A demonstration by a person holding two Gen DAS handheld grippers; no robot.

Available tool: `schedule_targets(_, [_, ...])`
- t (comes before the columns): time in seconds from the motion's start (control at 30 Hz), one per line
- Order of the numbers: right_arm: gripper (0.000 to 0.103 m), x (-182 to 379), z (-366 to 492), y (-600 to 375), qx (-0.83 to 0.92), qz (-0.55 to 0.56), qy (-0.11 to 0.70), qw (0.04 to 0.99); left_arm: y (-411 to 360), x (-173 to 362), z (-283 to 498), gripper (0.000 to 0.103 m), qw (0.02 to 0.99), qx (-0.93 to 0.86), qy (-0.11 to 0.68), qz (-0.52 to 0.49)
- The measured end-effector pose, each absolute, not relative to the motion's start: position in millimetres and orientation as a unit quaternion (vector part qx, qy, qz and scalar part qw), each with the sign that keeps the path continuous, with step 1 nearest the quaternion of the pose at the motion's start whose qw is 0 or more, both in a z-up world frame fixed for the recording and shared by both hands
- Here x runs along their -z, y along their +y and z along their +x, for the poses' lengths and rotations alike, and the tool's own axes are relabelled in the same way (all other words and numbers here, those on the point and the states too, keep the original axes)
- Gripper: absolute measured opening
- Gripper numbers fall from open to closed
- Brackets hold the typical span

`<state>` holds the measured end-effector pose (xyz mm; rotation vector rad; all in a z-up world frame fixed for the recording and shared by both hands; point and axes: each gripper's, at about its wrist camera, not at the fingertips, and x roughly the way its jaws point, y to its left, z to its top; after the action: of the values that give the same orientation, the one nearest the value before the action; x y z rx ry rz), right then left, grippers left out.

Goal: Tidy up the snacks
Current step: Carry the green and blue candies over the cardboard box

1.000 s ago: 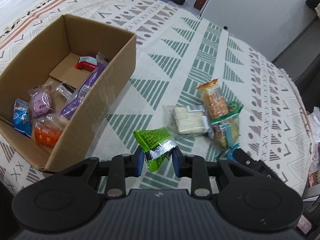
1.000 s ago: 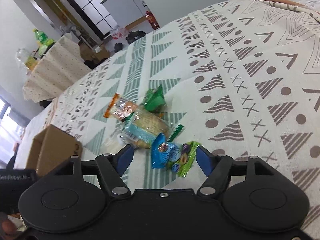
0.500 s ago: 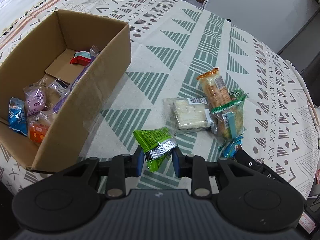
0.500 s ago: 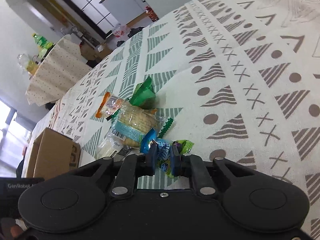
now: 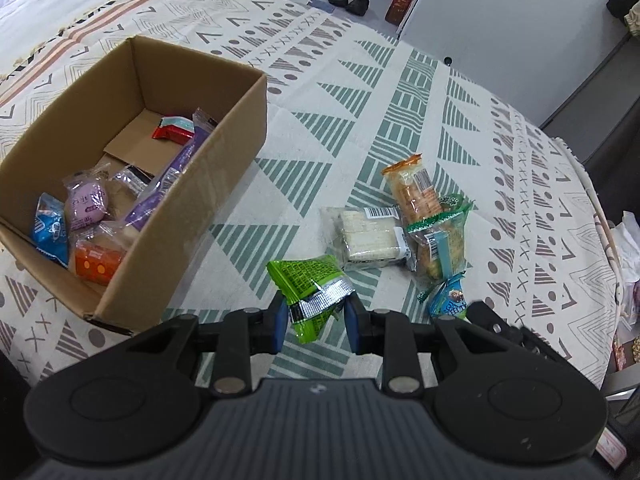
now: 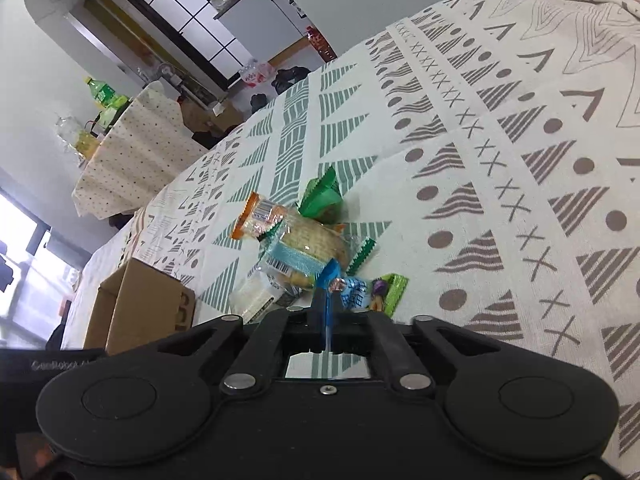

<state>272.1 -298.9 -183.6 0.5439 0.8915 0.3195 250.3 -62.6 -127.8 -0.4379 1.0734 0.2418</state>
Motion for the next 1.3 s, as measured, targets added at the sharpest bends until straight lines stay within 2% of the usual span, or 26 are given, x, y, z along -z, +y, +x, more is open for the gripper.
schedule_targets(0.07, [0.049,185.0,275.2,-297.7,-0.141,0.25,0.425,0.859,-61.6,127.0,250.2,0.028,0.833,-0.113,0.501,-0.207])
schedule_targets(0.1, [0.056,185.3,276.2,-297.0,-0.134,0.243,0.422,0.863,-61.0,127.4,250.3,0.028,0.835,-0.113,0.498,-0.207])
schedule_targets(0.13, [0.06,185.4,277.6,-295.4,-0.129,0.235,0.421,0.867,-60.4,128.9,250.5,0.029,0.835,-0.115,0.497,-0.207])
schedule_targets(0.4, [0.069,195.2,290.8,-278.9,-0.121,0.194,0.433,0.872,-51.5,140.3,253.5,0.028,0.833,-0.124,0.494,-0.218])
schedule_targets(0.53, [0.068,199.3,294.6,-268.0,-0.129,0.178,0.439,0.871,-47.9,141.4,253.0,0.028,0.834,-0.126,0.49,-0.222])
schedule_targets(0.67, [0.043,207.5,296.0,-265.5,-0.12,0.159,0.453,0.869,-46.3,142.2,251.0,0.028,0.834,-0.128,0.489,-0.223])
schedule_targets(0.7, [0.031,206.4,296.4,-266.3,-0.125,0.162,0.451,0.868,-46.5,141.9,250.3,0.028,0.834,-0.128,0.488,-0.223])
schedule_targets(0.73, [0.028,205.7,297.2,-267.5,-0.135,0.169,0.452,0.865,-46.5,141.7,250.0,0.028,0.834,-0.128,0.488,-0.223])
schedule_targets(1.3, [0.025,160.6,279.5,-251.0,-0.189,0.18,0.406,0.876,-25.9,88.3,224.7,0.028,0.862,-0.123,0.432,-0.235])
